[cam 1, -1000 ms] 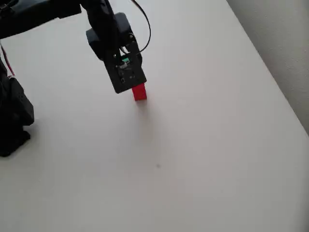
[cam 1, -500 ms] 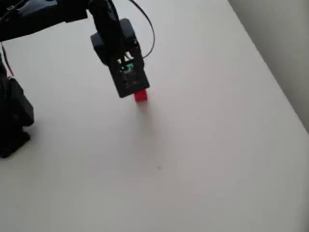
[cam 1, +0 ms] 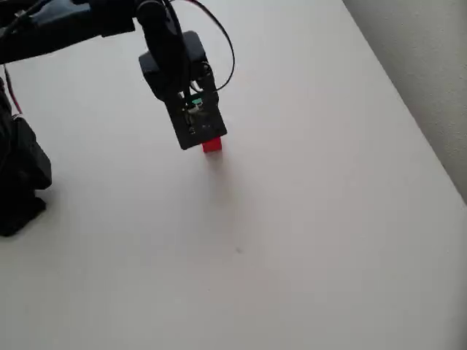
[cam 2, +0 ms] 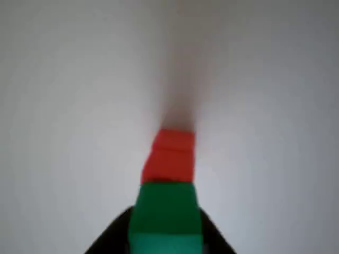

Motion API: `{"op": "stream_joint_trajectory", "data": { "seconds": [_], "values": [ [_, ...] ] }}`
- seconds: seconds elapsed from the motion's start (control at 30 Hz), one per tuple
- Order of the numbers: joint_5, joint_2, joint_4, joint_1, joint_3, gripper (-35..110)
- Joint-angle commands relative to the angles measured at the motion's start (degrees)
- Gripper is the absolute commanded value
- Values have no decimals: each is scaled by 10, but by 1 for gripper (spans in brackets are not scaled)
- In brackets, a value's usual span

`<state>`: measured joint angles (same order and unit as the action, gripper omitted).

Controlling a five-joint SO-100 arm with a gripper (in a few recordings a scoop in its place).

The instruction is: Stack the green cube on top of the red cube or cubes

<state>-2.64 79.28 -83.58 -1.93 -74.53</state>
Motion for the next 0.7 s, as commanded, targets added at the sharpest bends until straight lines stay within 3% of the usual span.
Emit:
{"op": "stream_joint_trajectory", "data": {
  "seconds": [0.0, 0.67],
  "values": [
    [-8, 4, 8, -11, 40, 3],
    [-17, 10, 3, 7, 44, 12]
  ]
}}
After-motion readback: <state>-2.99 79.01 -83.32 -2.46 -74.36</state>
